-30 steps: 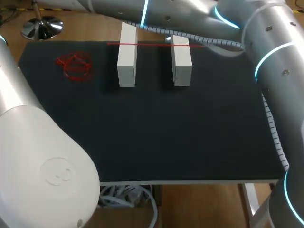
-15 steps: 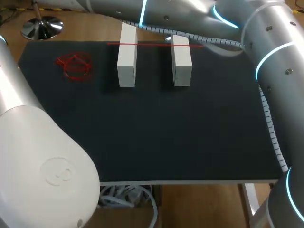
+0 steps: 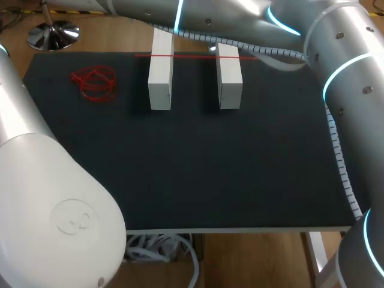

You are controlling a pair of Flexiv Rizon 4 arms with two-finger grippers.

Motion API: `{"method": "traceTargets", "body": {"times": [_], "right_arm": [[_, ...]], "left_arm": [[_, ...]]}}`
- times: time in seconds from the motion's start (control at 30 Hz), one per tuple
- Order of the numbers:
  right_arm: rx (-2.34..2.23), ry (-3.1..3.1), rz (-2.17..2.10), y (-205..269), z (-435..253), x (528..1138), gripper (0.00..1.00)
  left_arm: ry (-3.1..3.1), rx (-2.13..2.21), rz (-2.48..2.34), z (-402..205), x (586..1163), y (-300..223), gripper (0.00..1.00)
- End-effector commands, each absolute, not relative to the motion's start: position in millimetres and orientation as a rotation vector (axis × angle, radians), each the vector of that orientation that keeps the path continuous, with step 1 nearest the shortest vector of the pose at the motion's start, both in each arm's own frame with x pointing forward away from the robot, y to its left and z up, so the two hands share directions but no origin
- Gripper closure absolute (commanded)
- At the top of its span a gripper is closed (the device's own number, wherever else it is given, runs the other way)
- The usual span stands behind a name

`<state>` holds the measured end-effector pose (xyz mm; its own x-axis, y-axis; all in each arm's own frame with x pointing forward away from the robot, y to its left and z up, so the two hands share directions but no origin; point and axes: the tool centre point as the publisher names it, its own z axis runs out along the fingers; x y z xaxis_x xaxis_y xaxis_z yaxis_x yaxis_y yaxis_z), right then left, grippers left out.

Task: Grab the tape and strap the tape.

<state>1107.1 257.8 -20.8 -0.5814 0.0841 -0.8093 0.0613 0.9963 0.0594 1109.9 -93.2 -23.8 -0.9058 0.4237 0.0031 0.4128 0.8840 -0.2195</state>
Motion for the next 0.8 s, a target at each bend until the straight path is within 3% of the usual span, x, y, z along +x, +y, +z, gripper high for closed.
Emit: {"method": "traceTargets", "body": {"times": [0.03,0.8], "right_arm": [[0.098,2.206,0.025,262.5,-17.2,1110.3,1.00],[0.061,2.229,0.050,273.5,-19.7,1108.4,1.00]], "left_arm": [[-2.997,-0.667,0.330,-23.4,1110.1,-94.0,1.00],[-2.997,-0.667,0.330,-23.4,1110.1,-94.0,1.00]]}}
